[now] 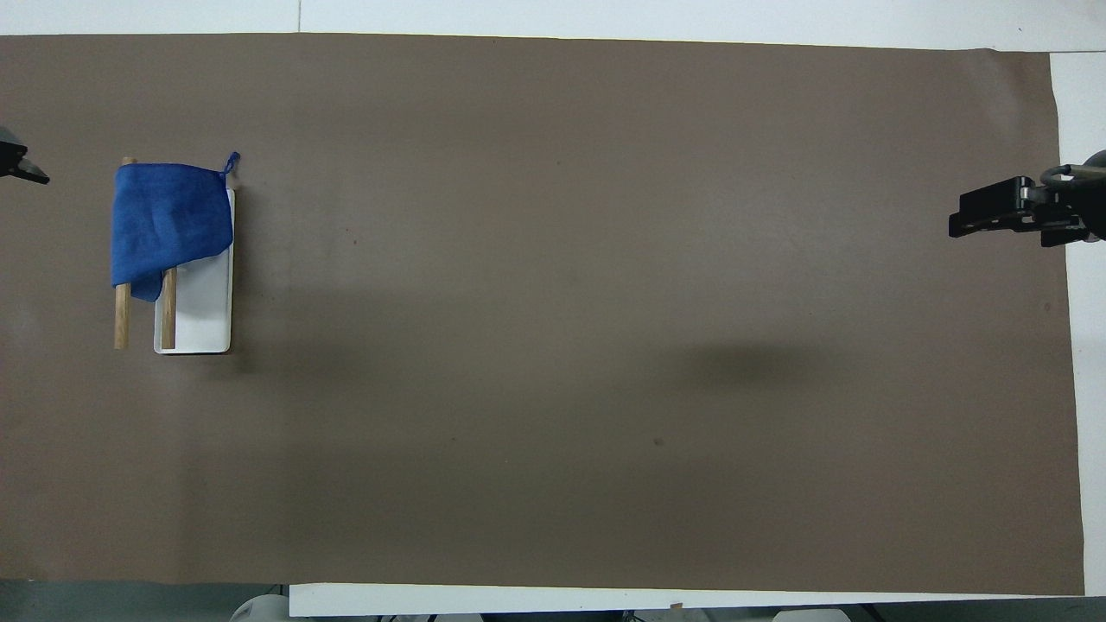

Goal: Right arm passes towel to left arm to hang

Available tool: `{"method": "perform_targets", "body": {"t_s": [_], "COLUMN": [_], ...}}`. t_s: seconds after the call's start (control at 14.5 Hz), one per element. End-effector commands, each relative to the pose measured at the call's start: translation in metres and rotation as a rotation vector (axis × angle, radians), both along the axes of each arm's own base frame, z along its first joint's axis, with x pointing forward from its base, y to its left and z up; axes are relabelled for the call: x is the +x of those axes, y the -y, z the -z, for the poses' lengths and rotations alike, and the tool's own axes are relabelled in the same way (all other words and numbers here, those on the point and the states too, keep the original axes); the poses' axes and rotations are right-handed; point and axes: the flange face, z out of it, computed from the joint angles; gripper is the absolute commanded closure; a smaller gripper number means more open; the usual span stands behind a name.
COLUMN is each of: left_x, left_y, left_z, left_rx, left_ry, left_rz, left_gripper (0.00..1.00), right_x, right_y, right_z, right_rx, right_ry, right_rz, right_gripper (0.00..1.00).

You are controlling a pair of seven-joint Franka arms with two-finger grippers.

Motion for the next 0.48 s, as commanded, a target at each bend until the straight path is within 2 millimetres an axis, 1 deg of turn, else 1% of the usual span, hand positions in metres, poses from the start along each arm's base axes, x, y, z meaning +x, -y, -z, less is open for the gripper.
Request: {"method": "perform_targets", "body": {"t_s": [0.0,0.07,0.21,0.34,0.41], "left_x": [-0.015,-0.024,-0.042,-0.049,-0.049], "left_y": [0.03,0.04,0.056,0.08,0.082], "left_z": [-0.036,-0.043,-0.058,-0.061,-0.061], "left_rx": [0.027,0.019,0.007,0.014,0.011], "left_ry": [-0.111,-0.154,-0.225,-0.246,-0.246], "left_rz": [0.302,0.409,0.499,0.553,0.585], "left_gripper": [0.0,0.0,0.0,0.0,0.0], "right_x": [-0.006,-0.006,-0.006,-0.006,-0.006], "right_y": [0.004,0.004,0.004,0.004,0.004], "right_z": [-0.001,-0.001,-0.001,-0.001,-0.001], "right_rx": [-0.018,-0.018,-0.018,-0.018,-0.018], "right_ry": [0.008,0.008,0.008,0.008,0.008], "right_rz": [-0.017,-0.017,-0.017,-0.017,-0.017], "right_gripper": [0.01,0.01,0.01,0.01,0.01]}}
